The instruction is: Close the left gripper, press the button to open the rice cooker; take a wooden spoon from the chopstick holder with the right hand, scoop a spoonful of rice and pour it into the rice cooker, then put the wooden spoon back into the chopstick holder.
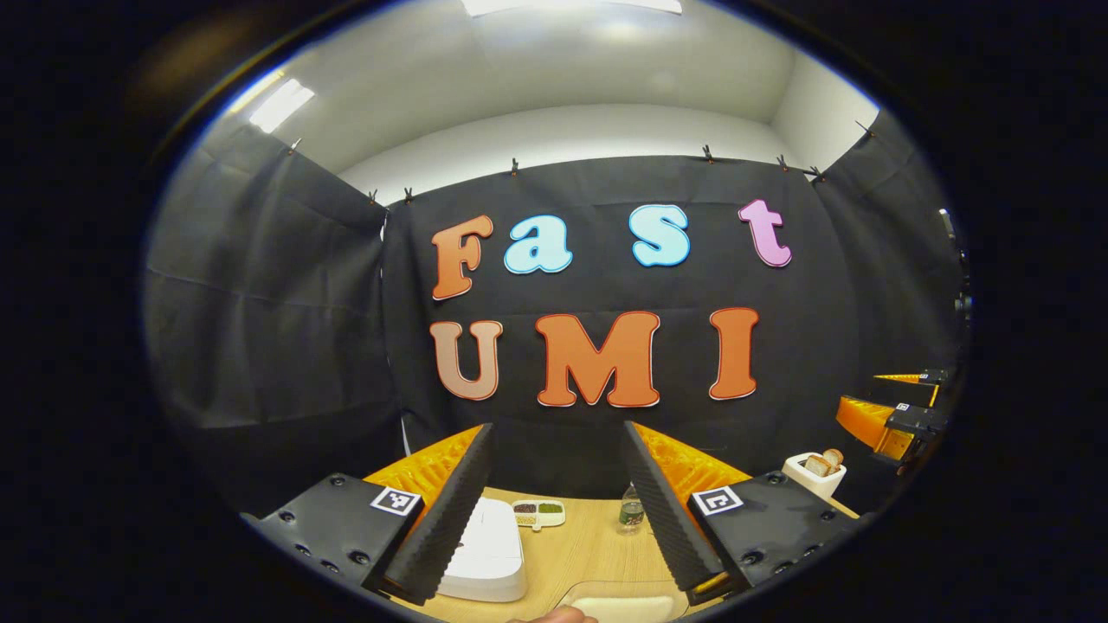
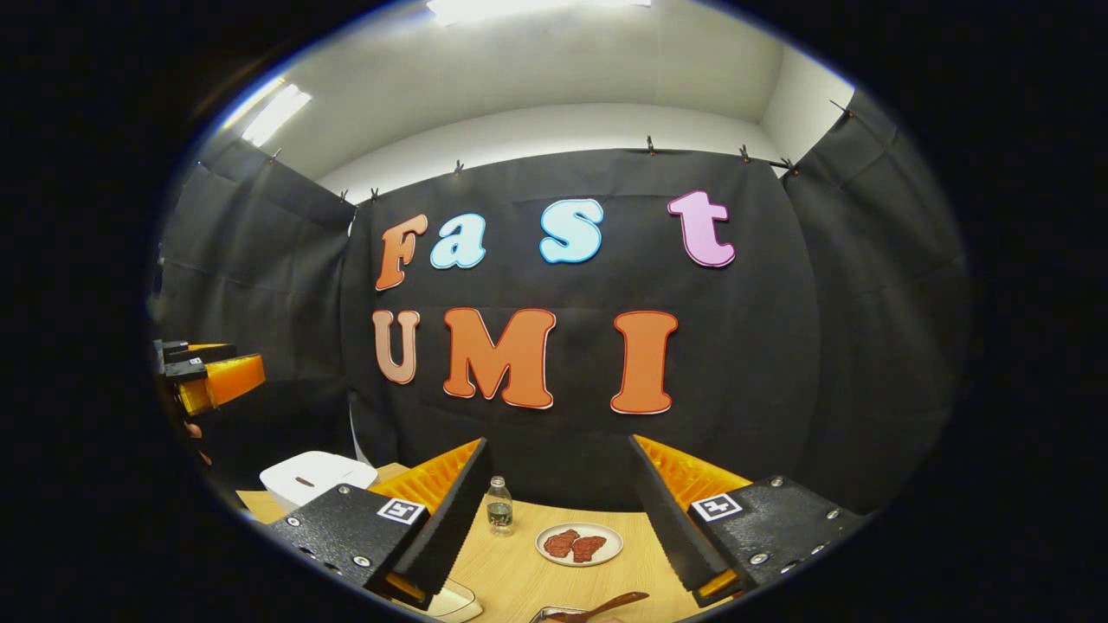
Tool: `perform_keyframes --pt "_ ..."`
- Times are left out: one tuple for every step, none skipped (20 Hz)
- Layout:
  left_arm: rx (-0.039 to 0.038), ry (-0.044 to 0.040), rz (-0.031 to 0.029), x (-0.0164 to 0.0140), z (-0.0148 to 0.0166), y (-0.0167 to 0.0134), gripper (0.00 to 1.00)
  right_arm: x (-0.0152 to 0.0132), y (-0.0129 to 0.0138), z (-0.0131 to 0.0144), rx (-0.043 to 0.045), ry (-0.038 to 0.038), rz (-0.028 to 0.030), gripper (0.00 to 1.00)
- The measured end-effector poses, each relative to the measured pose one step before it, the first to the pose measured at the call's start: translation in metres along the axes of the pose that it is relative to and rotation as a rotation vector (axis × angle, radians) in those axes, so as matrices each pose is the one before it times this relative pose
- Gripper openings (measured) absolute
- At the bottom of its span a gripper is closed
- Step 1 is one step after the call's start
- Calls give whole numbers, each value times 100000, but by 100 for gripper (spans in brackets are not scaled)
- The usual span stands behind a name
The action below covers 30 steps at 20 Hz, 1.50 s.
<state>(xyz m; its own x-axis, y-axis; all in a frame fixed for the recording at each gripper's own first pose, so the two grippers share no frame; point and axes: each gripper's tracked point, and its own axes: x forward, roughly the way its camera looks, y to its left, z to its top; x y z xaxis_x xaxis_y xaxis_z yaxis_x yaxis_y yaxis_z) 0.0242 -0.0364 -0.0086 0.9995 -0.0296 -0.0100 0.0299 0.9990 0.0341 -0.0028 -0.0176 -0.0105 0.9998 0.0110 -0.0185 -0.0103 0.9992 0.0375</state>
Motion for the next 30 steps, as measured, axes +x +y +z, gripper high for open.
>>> perform_keyframes --pt "132 16 -1588 558 -60 115 96 167 401 225 -216 -911 -1116 96" --pt "406 573 -856 489 -203 489 96 193 335 213 -134 -397 -1876 96" --pt "855 446 -435 408 -150 778 96 254 461 -173 -149 296 -1263 96" --pt "521 -489 382 376 134 800 96 376 698 43 -201 267 -777 100" --pt "184 -67 -82 474 27 831 96 265 794 126 -211 -252 1 96" --pt "-216 173 -2 514 67 804 96 408 729 130 -467 -267 -390 96" --pt "176 5 521 368 -49 873 96 363 474 63 -234 145 -665 96" --pt "379 122 688 397 -160 933 96 438 599 -55 74 28 -366 96" --pt "152 217 1087 357 -88 977 96 342 638 -70 15 485 -65 96" --pt "-448 302 977 320 -267 839 96 357 732 -153 -18 664 318 96" --pt "-680 510 752 136 -228 811 96 416 512 -16 -352 157 -5 96" --pt "-741 781 1046 318 -256 819 96 268 391 40 -444 248 -103 96" --pt "-327 756 914 371 -378 734 96 157 203 -47 -509 90 -252 96" --pt "-175 763 1464 212 -391 807 96 156 219 -48 -503 297 -257 96" --pt "-169 422 1088 214 -211 698 96 164 174 -136 -538 281 -32 96" --pt "-347 530 1084 163 -60 674 96 63 36 -23 -327 33 -453 96" --pt "-40 712 511 149 -216 451 96 47 25 -71 -323 273 -326 96" --pt "76 197 1038 389 -214 451 92 -23 -151 -96 -218 138 -738 96" --pt "69 279 274 -48 -3 340 87 -82 -160 -196 -365 378 -600 96" --pt "-69 648 195 138 -279 305 82 -116 -159 -191 -630 493 -723 96" --pt "-575 1181 -630 360 -416 12 76 -146 -365 -240 -712 531 -1070 96" --pt "-862 1663 -1275 208 -352 -161 64 -147 -365 -246 -660 473 -950 96" --pt "-543 1697 247 280 -528 345 51 -262 -470 -201 -569 387 -1240 96" --pt "-746 1615 1313 104 -322 489 39 -109 -373 -212 -251 530 -911 96" --pt "-783 1643 348 29 -405 260 23 -136 -341 -286 -84 503 -1022 96" --pt "-673 2636 -223 658 -647 -38 6 -86 -358 -181 -45 623 -911 96" --pt "-501 3372 444 695 -635 333 6 -183 -477 -107 -17 417 -1075 96" --pt "-2400 4315 -188 189 -848 618 5 -72 -486 -229 -124 604 -1193 96" --pt "-2870 7811 -2406 1637 -1714 -186 5 -84 -234 -209 -57 442 -962 96" --pt "-3479 6386 208 632 -1093 201 5 -79 -377 -98 -125 316 -1078 99"
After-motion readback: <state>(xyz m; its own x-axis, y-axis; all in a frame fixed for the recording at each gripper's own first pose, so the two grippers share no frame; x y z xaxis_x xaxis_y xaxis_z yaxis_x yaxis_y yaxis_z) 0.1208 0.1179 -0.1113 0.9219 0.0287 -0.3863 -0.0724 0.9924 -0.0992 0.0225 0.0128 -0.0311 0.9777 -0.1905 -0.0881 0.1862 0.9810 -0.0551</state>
